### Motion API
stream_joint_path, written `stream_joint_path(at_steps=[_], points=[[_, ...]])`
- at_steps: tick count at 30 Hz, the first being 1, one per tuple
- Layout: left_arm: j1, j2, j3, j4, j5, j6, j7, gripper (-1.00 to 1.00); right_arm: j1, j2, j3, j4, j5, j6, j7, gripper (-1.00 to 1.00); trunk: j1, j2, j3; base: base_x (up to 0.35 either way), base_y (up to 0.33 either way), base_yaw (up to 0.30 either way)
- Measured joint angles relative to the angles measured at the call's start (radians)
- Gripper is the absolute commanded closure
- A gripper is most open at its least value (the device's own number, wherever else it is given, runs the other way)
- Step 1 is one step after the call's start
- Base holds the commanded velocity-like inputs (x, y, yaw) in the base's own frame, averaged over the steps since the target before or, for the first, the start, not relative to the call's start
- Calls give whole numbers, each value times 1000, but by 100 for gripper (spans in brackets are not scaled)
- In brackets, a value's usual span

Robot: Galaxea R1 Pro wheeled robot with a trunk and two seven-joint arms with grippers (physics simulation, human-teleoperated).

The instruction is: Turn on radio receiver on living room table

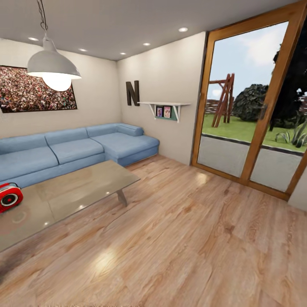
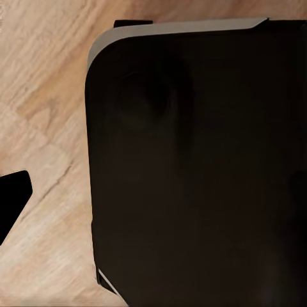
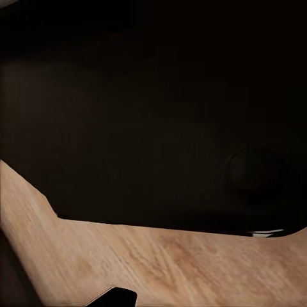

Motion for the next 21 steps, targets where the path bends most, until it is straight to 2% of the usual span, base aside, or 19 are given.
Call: stream_joint_path(at_steps=[21], points=[[0, 0, 0, 0, 0, 0, 0, -100, 0, 0, -2, 0, 0, 0, 0, -100, 0, 0, -8, 0, 0, 275]])
